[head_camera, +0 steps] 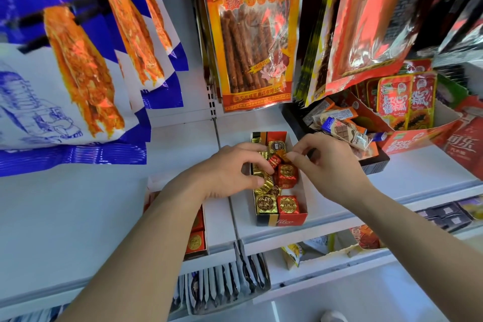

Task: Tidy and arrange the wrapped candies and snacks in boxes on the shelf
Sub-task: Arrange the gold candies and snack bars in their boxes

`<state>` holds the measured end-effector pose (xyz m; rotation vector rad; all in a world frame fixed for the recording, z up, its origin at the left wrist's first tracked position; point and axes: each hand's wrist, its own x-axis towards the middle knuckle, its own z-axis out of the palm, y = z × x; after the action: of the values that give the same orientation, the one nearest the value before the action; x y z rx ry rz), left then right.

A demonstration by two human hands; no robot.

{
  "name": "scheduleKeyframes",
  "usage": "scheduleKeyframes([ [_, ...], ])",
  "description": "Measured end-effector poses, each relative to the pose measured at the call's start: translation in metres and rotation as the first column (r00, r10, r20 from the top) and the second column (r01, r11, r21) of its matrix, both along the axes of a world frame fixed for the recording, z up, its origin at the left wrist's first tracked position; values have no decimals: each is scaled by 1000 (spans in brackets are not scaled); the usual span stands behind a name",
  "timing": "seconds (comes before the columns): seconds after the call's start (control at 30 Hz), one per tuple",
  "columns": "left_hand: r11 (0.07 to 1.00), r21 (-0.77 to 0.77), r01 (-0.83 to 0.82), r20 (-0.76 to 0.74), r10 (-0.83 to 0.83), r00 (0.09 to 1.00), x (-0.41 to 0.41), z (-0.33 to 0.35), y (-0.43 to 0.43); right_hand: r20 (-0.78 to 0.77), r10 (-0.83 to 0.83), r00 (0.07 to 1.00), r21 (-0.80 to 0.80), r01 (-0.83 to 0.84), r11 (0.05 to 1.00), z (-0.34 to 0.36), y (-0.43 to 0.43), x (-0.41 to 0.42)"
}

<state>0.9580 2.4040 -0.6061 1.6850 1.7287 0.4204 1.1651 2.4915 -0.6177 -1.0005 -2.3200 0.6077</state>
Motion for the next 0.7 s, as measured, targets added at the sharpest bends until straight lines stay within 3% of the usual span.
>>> scheduleKeyframes([
  [0.17, 1000, 21, -8, -124, 11, 992, 13, 1, 2, 18, 44, 999, -54, -43, 998, 4, -6, 1],
  [0.4, 996, 49, -71, -143, 78, 987, 20, 2, 4, 14, 33, 999, -140, -31, 990, 2, -6, 8],
  [0.57, 971, 152, -186, 14, 186, 982, 16, 10, 0, -35, 37, 999, -184, -43, 982, 3, -7, 8],
  [0.7, 896, 260, -359, 311, 274, 910, 20, 24, 0, -206, 103, 973, -373, -176, 911, 10, -11, 6],
])
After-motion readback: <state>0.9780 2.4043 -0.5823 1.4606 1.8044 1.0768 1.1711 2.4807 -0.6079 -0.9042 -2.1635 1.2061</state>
